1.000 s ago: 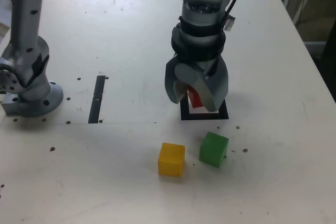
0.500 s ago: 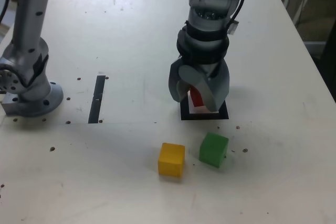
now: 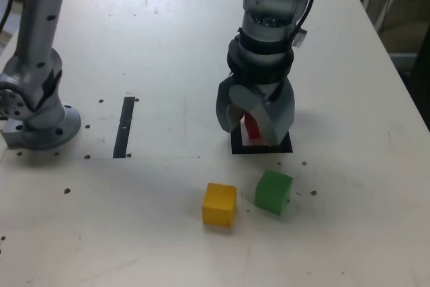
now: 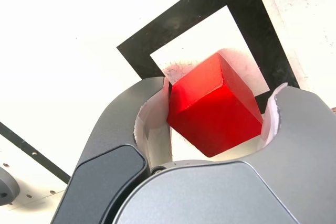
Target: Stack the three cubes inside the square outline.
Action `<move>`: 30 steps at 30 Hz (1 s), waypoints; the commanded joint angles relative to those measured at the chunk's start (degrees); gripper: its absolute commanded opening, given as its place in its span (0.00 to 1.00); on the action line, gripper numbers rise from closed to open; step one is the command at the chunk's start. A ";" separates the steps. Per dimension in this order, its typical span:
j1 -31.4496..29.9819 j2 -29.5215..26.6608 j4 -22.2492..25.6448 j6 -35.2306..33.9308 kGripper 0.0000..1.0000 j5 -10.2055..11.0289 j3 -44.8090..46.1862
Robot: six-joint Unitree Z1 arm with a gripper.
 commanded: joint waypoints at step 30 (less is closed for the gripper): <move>-7.10 -11.44 8.05 -10.90 0.99 -1.39 1.30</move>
